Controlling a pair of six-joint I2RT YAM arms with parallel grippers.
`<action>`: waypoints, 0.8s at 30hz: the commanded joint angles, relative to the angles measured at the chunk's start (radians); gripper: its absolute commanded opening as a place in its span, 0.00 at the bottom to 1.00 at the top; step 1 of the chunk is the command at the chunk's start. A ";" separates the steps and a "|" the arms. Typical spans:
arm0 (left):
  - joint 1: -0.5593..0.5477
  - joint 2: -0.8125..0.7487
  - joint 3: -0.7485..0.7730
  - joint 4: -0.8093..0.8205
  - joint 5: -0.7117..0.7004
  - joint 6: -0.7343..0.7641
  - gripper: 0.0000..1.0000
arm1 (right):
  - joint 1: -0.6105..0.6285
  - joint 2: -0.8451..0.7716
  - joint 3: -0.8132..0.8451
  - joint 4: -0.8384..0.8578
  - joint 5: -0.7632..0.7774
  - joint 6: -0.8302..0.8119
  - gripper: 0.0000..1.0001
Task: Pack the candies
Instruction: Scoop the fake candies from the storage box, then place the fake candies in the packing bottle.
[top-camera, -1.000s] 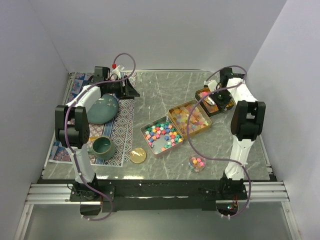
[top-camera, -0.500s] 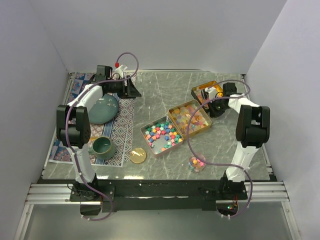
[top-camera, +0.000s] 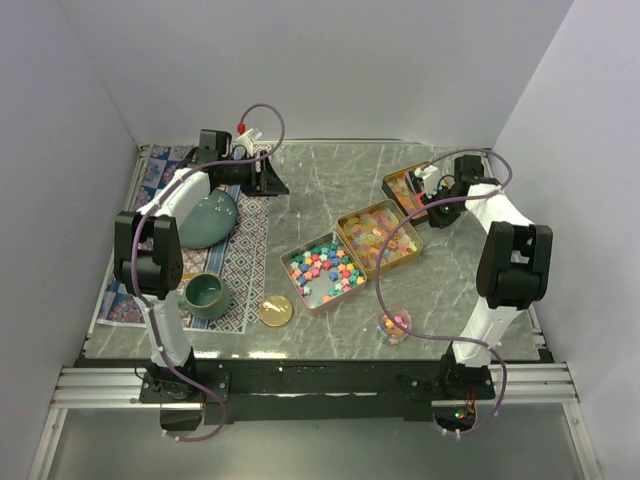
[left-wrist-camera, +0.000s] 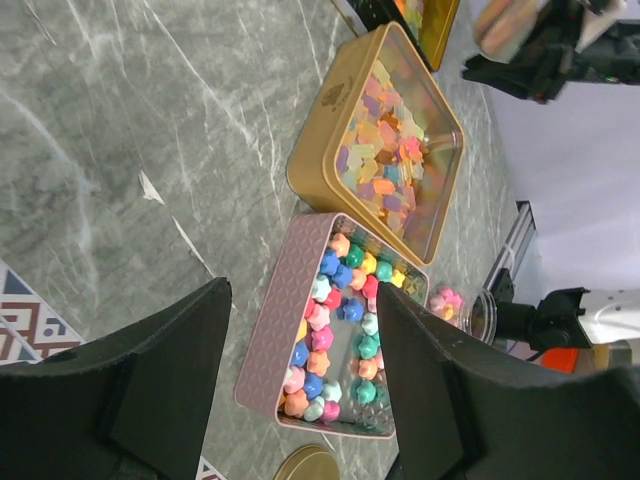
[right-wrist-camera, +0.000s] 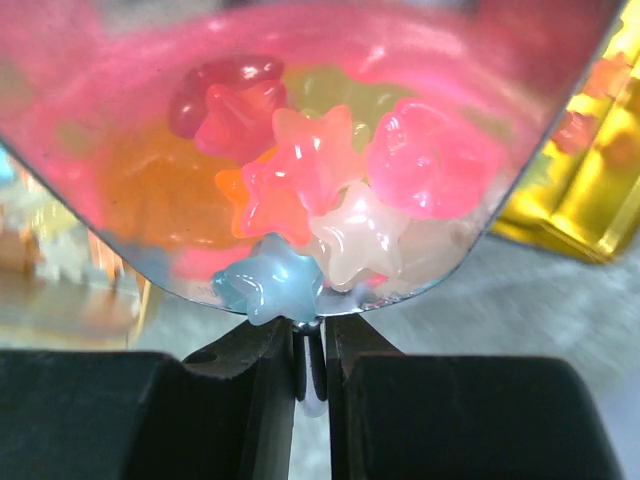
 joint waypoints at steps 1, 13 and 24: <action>0.000 -0.088 0.042 0.042 -0.040 -0.010 0.66 | -0.011 -0.124 0.055 -0.200 0.053 -0.171 0.00; 0.000 -0.199 -0.027 0.036 -0.121 0.012 0.67 | 0.038 -0.472 -0.235 -0.413 0.286 -0.541 0.00; 0.003 -0.261 -0.060 0.057 -0.135 0.004 0.67 | 0.269 -0.823 -0.548 -0.509 0.487 -0.731 0.00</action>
